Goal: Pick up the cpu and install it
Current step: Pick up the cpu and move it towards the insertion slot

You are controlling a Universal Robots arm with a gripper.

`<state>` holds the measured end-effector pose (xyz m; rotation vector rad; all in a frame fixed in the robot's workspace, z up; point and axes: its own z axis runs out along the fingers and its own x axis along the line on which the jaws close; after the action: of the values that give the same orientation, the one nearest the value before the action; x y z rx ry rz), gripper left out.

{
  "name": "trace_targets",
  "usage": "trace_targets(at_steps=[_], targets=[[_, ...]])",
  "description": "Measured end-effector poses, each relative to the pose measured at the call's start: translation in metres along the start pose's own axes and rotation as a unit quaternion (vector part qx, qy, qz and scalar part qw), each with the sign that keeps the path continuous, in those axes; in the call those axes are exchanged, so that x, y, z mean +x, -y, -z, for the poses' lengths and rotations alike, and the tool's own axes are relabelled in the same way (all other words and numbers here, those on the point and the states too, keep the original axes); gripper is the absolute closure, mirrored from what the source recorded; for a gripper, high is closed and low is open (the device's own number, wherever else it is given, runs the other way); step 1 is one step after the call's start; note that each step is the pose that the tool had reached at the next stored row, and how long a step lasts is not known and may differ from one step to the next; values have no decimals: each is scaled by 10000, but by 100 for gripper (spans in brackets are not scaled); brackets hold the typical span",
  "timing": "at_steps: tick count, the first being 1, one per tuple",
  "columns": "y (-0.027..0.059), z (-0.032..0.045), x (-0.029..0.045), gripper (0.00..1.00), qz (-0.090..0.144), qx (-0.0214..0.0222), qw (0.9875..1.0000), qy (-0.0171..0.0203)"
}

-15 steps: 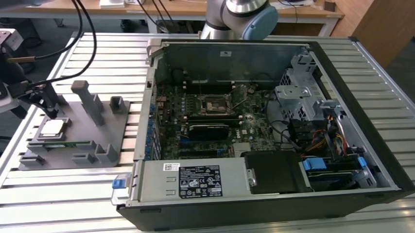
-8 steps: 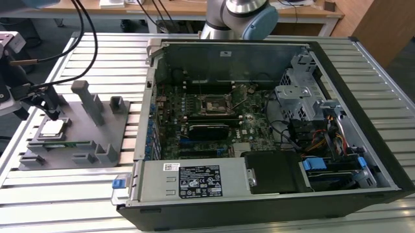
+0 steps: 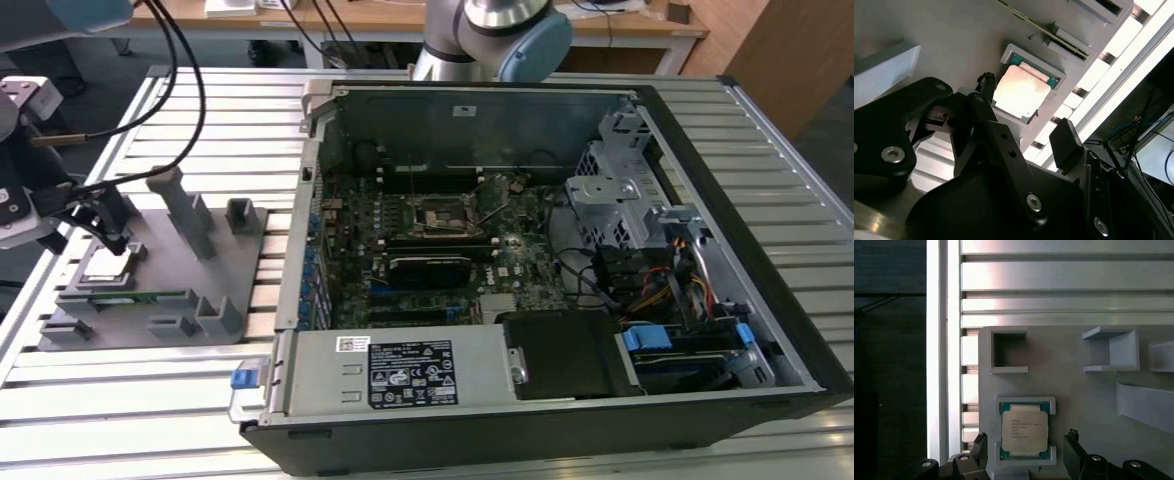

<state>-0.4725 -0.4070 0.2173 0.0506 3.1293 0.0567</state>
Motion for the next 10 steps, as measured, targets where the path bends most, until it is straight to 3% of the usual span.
trace_targets(at_steps=[2,3,10], targets=[[-1,-13,-4,30,0,67,10000,1],[0,-25,-7,30,0,80,10000,2],[3,-133,-11,30,-4,81,10000,2]])
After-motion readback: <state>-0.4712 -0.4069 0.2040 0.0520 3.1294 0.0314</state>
